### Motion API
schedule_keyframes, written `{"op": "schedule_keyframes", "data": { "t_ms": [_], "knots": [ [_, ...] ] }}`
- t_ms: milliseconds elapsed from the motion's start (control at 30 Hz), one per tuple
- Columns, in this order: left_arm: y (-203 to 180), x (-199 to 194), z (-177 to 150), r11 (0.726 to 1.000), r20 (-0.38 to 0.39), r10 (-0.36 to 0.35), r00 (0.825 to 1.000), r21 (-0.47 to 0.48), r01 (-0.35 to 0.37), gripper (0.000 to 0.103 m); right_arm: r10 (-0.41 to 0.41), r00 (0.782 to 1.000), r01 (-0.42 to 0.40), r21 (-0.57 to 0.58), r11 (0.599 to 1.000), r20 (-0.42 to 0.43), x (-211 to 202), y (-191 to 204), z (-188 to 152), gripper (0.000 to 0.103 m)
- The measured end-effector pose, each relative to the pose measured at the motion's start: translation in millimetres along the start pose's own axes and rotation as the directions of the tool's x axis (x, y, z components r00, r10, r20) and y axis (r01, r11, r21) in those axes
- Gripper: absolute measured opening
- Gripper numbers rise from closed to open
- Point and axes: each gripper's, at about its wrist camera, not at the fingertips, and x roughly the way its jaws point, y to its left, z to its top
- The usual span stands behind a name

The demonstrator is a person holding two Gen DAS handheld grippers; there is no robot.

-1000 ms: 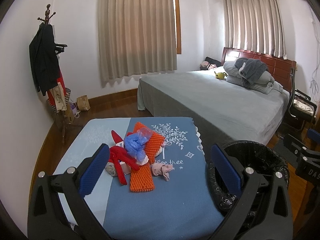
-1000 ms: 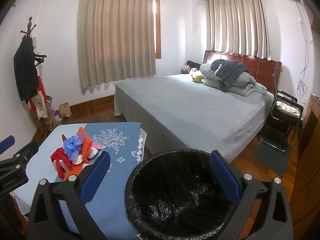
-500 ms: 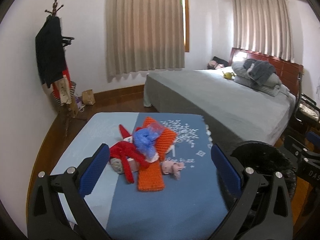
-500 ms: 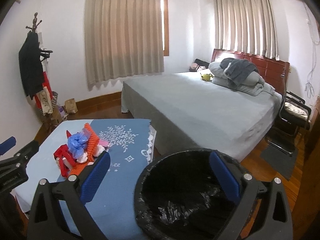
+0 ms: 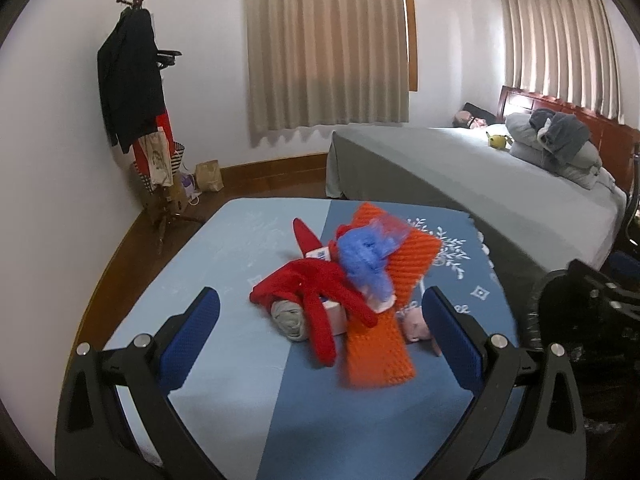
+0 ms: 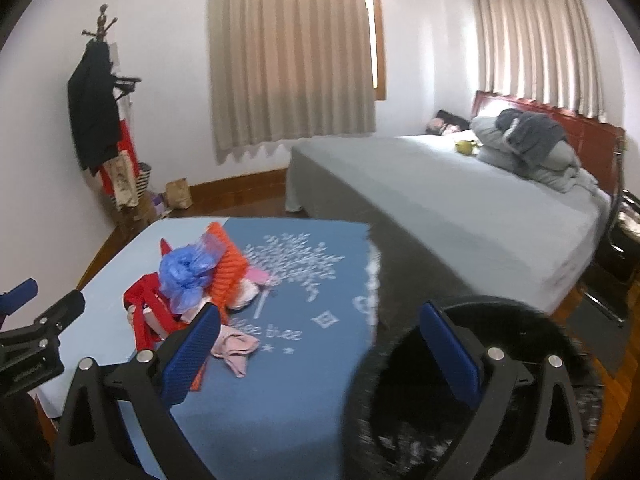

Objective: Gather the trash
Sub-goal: 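Grasp the pink cloth with the right tool while the left tool approaches the blue bag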

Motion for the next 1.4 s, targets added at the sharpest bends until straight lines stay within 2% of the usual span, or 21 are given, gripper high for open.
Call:
{"op": "schedule_keyframes", "data": {
  "t_ms": [300, 600, 700, 767, 833, 1033, 1233, 1400],
  "knots": [
    [24.9, 52.5, -16.6, 0.999, -0.066, 0.049, 0.997, 0.002, -0.049, 0.098, 0.074, 0.989, -0.079, -0.037, 0.996, -0.124, 90.0, 44.0, -31.8, 0.086],
    [32.9, 87.8, -26.8, 0.999, -0.116, 0.048, 0.992, -0.010, -0.049, 0.098, 0.105, 0.970, -0.125, -0.078, 0.989, -0.220, 133.7, 68.6, -46.7, 0.076],
    [35.1, 93.8, -29.7, 0.998, -0.123, 0.052, 0.991, -0.012, -0.054, 0.098, 0.160, 0.954, -0.184, -0.075, 0.980, -0.253, 139.3, 71.7, -50.2, 0.065],
    [37.0, 94.3, -30.5, 0.999, -0.122, 0.046, 0.991, -0.016, -0.049, 0.098, 0.197, 0.944, -0.224, -0.072, 0.972, -0.266, 142.9, 73.6, -50.8, 0.048],
    [35.5, 95.4, -31.2, 0.999, -0.122, 0.045, 0.992, -0.009, -0.046, 0.098, 0.257, 0.923, -0.283, -0.055, 0.957, -0.287, 144.4, 76.4, -51.6, 0.038],
    [25.1, 94.6, -27.5, 1.000, -0.112, 0.024, 0.993, -0.002, -0.025, 0.098, 0.252, 0.929, -0.280, -0.068, 0.958, -0.270, 134.8, 74.5, -46.9, 0.026],
    [9.9, 90.6, -14.2, 1.000, -0.070, -0.015, 0.997, -0.002, 0.015, 0.097, 0.215, 0.953, -0.228, -0.040, 0.973, -0.216, 125.1, 54.5, -29.4, 0.026],
    [-9.8, 100.1, 2.5, 0.998, -0.046, -0.069, 0.997, 0.012, 0.069, 0.084, 0.187, 0.966, -0.193, -0.015, 0.981, -0.181, 126.0, 39.5, -13.6, 0.026]
  ]
}}
